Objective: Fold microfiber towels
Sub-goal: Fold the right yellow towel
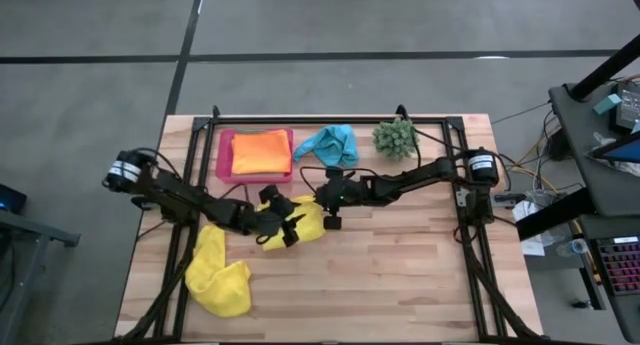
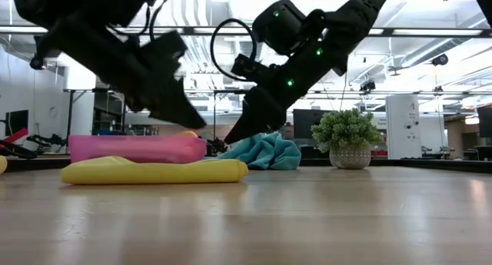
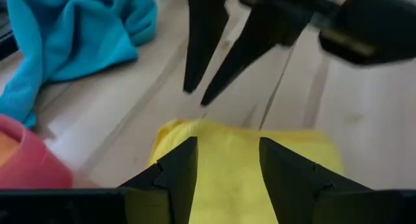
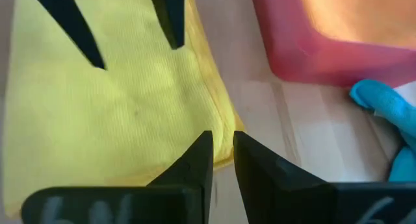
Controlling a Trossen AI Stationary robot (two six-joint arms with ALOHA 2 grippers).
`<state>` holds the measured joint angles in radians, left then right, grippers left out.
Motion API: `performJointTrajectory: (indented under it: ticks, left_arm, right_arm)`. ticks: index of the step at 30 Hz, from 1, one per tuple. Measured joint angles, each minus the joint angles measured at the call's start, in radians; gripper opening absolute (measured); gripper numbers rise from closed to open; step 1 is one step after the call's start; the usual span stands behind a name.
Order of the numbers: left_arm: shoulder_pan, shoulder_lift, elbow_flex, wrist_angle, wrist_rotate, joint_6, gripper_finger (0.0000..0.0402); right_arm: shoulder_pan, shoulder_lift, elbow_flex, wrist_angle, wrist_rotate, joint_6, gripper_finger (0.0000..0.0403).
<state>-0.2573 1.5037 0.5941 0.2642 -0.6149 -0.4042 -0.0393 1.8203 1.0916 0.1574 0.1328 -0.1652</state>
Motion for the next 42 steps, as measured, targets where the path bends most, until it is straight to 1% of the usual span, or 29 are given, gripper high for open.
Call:
performJointTrajectory:
  ticks: [5, 10, 12, 14, 18, 24, 28, 32, 34, 38, 42]
  left_arm:
    - [-0.007, -0.060, 0.001, 0.002, 0.087, -0.005, 0.0150]
    - [-0.036, -0.079, 0.006, -0.001, 0.101, -0.026, 0.0150]
    - [-0.046, -0.078, 0.022, -0.029, 0.110, -0.061, 0.0150]
    - [-0.056, -0.065, 0.056, -0.076, 0.141, -0.087, 0.0150]
    - [-0.079, -0.023, 0.171, -0.288, 0.194, -0.155, 0.0150]
    - [-0.101, 0.080, 0.390, -0.688, 0.311, -0.218, 0.0150]
    - [-0.120, 0.150, 0.494, -0.852, 0.397, -0.245, 0.0150]
    - [-0.138, 0.180, 0.532, -0.909, 0.461, -0.277, 0.0150]
    - [-0.142, 0.180, 0.531, -0.903, 0.480, -0.317, 0.0150]
    - [-0.143, 0.171, 0.520, -0.901, 0.483, -0.368, 0.0152]
    - [-0.144, 0.169, 0.506, -0.905, 0.483, -0.364, 0.0173]
  right_arm:
    - [0.009, -0.039, 0.000, -0.064, 0.000, -0.002, 0.0054]
    - [0.015, -0.081, -0.013, -0.119, 0.000, 0.009, 0.0054]
    - [0.019, -0.100, -0.025, -0.124, 0.001, 0.011, 0.0054]
    - [0.027, -0.117, -0.043, -0.127, 0.001, 0.011, 0.0054]
    - [0.035, -0.159, -0.076, -0.122, -0.001, 0.019, 0.0054]
    - [0.037, -0.193, -0.107, -0.115, 0.001, 0.038, 0.0054]
    - [0.040, -0.194, -0.114, -0.115, -0.001, 0.039, 0.0054]
    - [0.042, -0.189, -0.117, -0.116, 0.000, 0.034, 0.0054]
    - [0.042, -0.189, -0.117, -0.116, 0.000, 0.034, 0.0054]
    - [0.042, -0.189, -0.117, -0.115, -0.001, 0.033, 0.0054]
    - [0.042, -0.186, -0.117, -0.109, -0.001, 0.032, 0.0054]
